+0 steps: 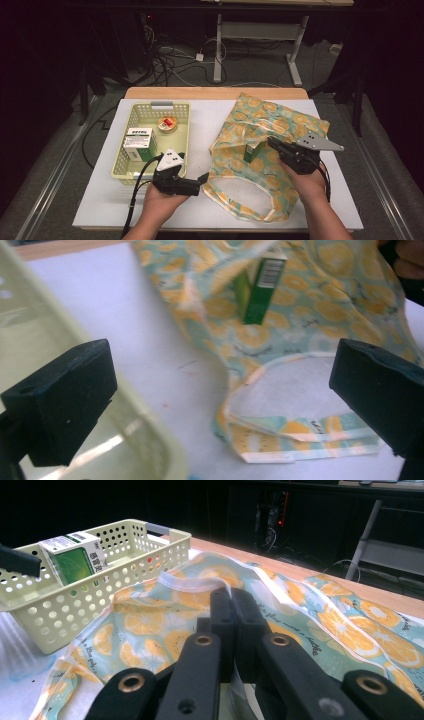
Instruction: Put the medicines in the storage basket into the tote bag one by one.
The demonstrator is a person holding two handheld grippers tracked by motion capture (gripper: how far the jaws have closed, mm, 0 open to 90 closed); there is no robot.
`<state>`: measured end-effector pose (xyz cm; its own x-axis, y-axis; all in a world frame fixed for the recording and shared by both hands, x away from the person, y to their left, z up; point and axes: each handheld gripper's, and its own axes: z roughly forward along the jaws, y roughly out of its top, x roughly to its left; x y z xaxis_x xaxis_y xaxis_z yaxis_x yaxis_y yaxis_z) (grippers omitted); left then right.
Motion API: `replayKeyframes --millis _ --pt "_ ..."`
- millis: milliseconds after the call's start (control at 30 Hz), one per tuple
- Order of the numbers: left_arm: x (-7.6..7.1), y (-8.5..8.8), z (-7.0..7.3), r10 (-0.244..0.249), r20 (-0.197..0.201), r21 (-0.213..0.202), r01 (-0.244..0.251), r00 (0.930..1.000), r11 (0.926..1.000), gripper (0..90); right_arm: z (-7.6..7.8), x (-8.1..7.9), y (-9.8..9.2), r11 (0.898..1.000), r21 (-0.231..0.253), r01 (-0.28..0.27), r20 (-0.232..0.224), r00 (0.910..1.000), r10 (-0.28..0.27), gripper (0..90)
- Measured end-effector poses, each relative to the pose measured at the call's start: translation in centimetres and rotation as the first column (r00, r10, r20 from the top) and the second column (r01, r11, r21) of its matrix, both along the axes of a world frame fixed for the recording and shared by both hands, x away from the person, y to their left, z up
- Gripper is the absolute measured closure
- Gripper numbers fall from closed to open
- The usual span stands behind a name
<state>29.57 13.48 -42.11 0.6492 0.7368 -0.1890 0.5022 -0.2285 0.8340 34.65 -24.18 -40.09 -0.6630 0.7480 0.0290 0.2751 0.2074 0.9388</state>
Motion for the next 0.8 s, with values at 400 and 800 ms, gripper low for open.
replayKeyframes --millis 400,800 --pt "0.8 5.2 0.3 0.105 -0.013 0.048 -0.104 0.9944 0.9934 0.0 -0.1 -0.1 -0.4 1.0 -0.001 0.003 -0.003 1.0 -0.003 90.0" --pt "1.3 9.3 0.5 0.203 -0.017 0.069 -0.202 0.979 0.977 0.0 0.0 -0.1 -0.7 1.0 0.002 0.009 -0.002 1.0 -0.009 90.0"
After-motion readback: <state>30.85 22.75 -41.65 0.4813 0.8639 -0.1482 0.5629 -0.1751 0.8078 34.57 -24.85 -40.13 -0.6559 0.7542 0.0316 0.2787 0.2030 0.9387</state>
